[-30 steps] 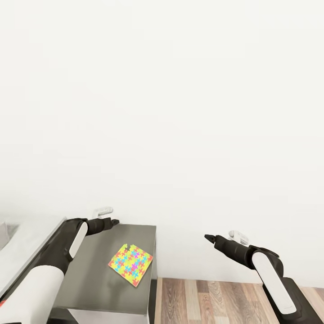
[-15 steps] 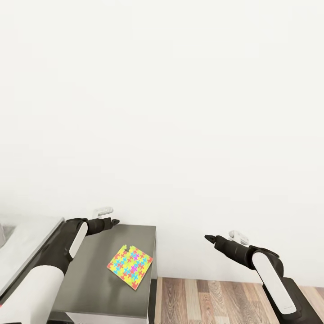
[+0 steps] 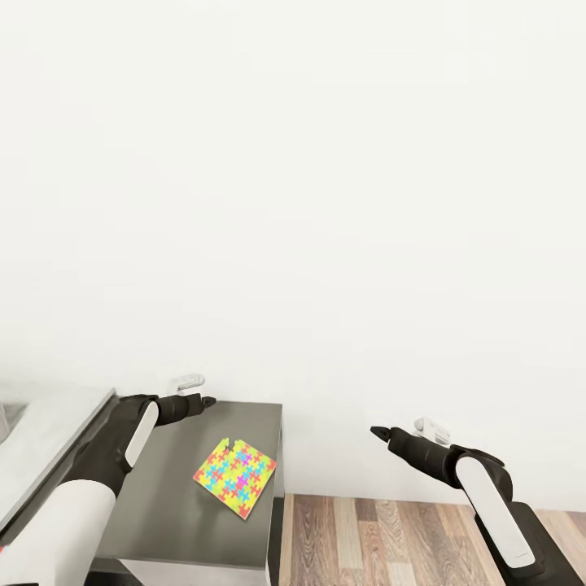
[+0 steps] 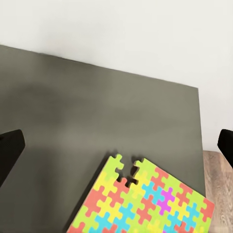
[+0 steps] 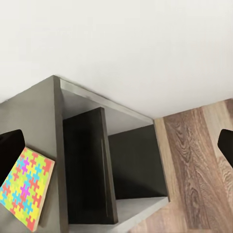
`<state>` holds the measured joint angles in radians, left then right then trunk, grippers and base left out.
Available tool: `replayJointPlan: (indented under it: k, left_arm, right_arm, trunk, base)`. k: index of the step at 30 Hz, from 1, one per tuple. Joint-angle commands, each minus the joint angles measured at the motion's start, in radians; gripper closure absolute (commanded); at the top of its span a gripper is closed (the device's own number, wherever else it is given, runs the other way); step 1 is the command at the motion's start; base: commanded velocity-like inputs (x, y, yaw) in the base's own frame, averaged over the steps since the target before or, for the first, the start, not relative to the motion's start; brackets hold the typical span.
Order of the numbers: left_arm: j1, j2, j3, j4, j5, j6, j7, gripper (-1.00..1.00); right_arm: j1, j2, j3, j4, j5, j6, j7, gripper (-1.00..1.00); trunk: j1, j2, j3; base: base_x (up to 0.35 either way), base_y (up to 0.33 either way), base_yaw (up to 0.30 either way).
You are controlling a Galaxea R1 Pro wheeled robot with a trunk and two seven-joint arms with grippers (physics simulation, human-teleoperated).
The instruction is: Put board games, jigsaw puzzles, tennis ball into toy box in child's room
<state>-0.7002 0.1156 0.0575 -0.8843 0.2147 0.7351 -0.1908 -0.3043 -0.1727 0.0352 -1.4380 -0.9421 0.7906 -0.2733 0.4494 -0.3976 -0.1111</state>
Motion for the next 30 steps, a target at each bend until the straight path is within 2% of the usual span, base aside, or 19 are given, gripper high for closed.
replayJointPlan:
  k: [1,19,30]
  left_arm:
    - [-0.001,0.0,0.003,-0.001,0.0,0.006,-0.004,-1.0]
    - [-0.001,0.0,0.002,-0.001,0.0,0.006,-0.004,-1.0]
    - [-0.001,0.004,-0.014,-0.001,-0.001,0.012,-0.005,-1.0]
  right_arm:
    - [-0.001,-0.001,0.001,-0.001,-0.01,0.001,-0.01,-1.0]
    - [-0.001,0.001,0.002,-0.002,-0.011,-0.001,-0.009,-1.0]
    - [-0.001,0.001,0.002,-0.001,-0.012,-0.001,-0.01,-1.0]
  trunk:
    - [0.001,-0.002,-0.004]
    - [0.001,-0.002,-0.007]
    - [0.001,-0.002,-0.014]
  base:
    - [0.0,0.0,0.0]
    - [0.0,0.0,0.0]
    - [0.0,0.0,0.0]
